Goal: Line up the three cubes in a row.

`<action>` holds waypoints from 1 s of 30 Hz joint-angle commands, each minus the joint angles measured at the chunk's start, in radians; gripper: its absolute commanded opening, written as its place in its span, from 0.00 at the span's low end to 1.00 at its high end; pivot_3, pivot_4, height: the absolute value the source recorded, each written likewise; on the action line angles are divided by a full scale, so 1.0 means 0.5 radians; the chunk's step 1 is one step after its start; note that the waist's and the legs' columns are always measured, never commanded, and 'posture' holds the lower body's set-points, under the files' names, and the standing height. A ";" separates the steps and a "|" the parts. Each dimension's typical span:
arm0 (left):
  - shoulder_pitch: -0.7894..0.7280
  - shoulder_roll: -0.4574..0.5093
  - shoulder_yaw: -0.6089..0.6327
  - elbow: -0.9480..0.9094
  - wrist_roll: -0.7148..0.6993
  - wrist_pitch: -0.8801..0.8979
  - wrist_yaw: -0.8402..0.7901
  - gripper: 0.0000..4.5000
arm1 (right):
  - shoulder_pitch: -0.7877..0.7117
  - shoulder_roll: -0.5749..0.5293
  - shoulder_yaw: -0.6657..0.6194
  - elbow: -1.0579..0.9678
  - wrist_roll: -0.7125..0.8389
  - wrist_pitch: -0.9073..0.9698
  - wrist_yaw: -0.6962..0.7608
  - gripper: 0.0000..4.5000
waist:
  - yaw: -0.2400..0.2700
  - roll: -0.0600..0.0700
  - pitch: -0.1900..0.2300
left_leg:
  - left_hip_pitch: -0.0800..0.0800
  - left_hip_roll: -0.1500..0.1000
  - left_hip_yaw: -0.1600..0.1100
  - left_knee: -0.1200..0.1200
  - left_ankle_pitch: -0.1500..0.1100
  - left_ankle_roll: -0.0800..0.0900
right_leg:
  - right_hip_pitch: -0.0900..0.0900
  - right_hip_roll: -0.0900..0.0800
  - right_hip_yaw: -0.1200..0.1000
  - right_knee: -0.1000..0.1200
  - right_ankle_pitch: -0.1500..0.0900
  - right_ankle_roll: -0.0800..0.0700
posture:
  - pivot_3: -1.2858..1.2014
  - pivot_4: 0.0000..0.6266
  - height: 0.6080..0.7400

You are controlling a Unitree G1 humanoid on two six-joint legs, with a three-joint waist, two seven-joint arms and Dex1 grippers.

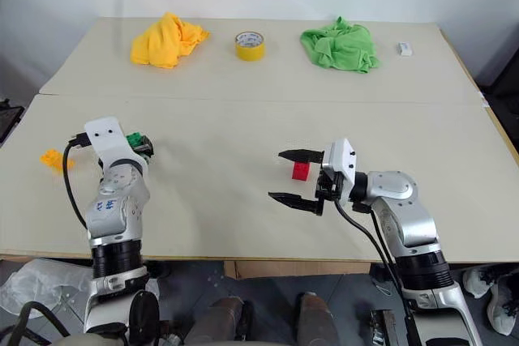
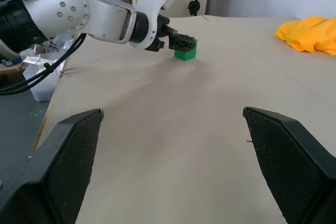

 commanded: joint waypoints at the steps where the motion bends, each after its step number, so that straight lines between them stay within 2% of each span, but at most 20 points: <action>1: -0.042 0.016 -0.020 0.014 0.022 -0.099 -0.006 0.62 | 0.007 0.002 -0.014 -0.089 0.025 -0.010 -0.020 1.00 | -0.001 0.000 0.000 | 0.000 0.000 0.000 0.000 0.000 0.000 | 0.000 0.000 0.000 0.000 0.000 0.000 | 0.52 0.24 1.00; 5: -0.010 0.053 -0.029 -0.012 -0.005 -0.077 -0.086 0.39 | 0.041 -0.009 -0.027 -0.093 0.020 -0.038 -0.034 1.00 | -0.001 0.000 0.000 | -0.001 0.000 0.000 0.000 0.000 0.000 | 0.000 0.000 -0.001 0.001 0.000 0.000 | 0.52 0.24 1.00; 6: 0.012 0.088 -0.017 -0.039 -0.076 -0.092 -0.211 0.33 | 0.054 -0.022 -0.041 -0.102 0.019 -0.043 -0.040 1.00 | -0.001 0.000 0.000 | -0.001 0.000 0.000 0.000 0.000 0.000 | 0.000 0.000 0.000 0.001 0.000 0.000 | 0.52 0.24 1.00; 7: 0.028 0.113 -0.007 -0.058 -0.127 -0.104 -0.302 0.33 | 0.062 -0.030 -0.051 -0.110 0.019 -0.046 -0.046 1.00 | -0.003 0.000 0.000 | -0.001 0.000 0.000 0.000 0.000 0.000 | 0.000 0.000 0.000 0.002 0.000 0.000 | 0.52 0.24 1.00; 9: 0.072 0.329 -0.041 -0.098 -0.319 -0.264 -0.841 0.33 | 0.079 -0.069 -0.114 -0.128 0.033 -0.038 -0.070 1.00 | -0.011 -0.002 0.001 | -0.001 0.001 0.000 0.000 0.000 0.000 | -0.001 0.000 0.000 0.002 0.000 0.000 | 0.52 0.24 1.00; 11: 0.103 0.719 -0.132 -0.105 -0.457 -0.496 -1.575 0.33 | 0.101 -0.139 -0.207 -0.128 0.061 -0.012 -0.083 1.00 | -0.013 -0.002 0.001 | -0.003 0.003 0.000 0.000 0.000 -0.001 | -0.002 0.001 0.000 0.001 0.000 0.000 | 0.52 0.24 1.00; 13: 0.061 0.982 -0.192 -0.067 -0.584 -0.589 -2.097 0.33 | 0.128 -0.203 -0.274 -0.113 0.081 0.006 -0.076 1.00 | -0.026 -0.003 0.002 | -0.004 0.004 -0.001 0.001 -0.001 -0.003 | -0.003 0.001 0.000 -0.001 -0.001 -0.002 | 0.52 0.24 1.00; 17: -0.067 1.183 -0.345 0.087 -0.703 -0.795 -2.699 0.33 | 0.184 -0.281 -0.331 -0.078 0.072 -0.020 -0.049 1.00 | -0.006 0.003 0.001 | -0.001 0.003 -0.009 0.000 -0.002 -0.003 | 0.008 -0.003 -0.002 -0.017 -0.002 -0.003 | 0.52 0.24 1.00; 18: -0.169 1.198 -0.483 0.178 -0.664 -0.833 -2.892 0.33 | 0.220 -0.313 -0.367 -0.060 0.058 -0.043 -0.042 1.00 | -0.003 0.004 0.001 | 0.003 0.003 -0.010 -0.001 -0.002 -0.002 | 0.014 -0.003 -0.003 -0.018 -0.002 -0.003 | 0.52 0.24 1.00; 20: -0.345 1.108 -0.745 0.392 -0.558 -0.998 -3.176 0.33 | 0.277 -0.353 -0.423 -0.052 0.050 -0.058 -0.055 1.00 | 0.017 0.005 0.002 | 0.004 0.001 -0.018 0.000 -0.002 -0.002 | 0.021 -0.004 -0.009 -0.021 -0.002 -0.003 | 0.52 0.24 1.00; 23: -0.487 0.926 -1.001 0.725 -0.380 -1.221 -3.325 0.33 | 0.351 -0.374 -0.527 -0.123 0.153 0.022 -0.106 1.00 | 0.008 0.005 0.002 | 0.004 -0.002 -0.022 0.004 -0.003 0.002 | 0.026 -0.004 -0.012 -0.021 -0.001 -0.002 | 0.52 0.24 1.00; 25: -0.583 0.809 -1.086 0.965 -0.286 -1.372 -3.346 0.33 | 0.403 -0.382 -0.589 -0.178 0.197 0.083 -0.160 1.00 | -0.004 0.005 0.003 | 0.002 -0.002 -0.022 0.004 -0.004 0.004 | 0.026 -0.002 -0.012 -0.018 0.000 0.000 | 0.52 0.24 1.00; 30: -0.843 0.559 -1.129 1.535 -0.153 -1.710 -3.301 0.33 | 0.692 -0.499 -0.658 -0.300 0.142 0.025 -0.082 1.00 | -0.004 0.000 0.005 | -0.002 0.002 -0.020 0.003 -0.004 0.004 | 0.021 0.002 -0.015 -0.018 0.000 0.000 | 0.52 0.24 1.00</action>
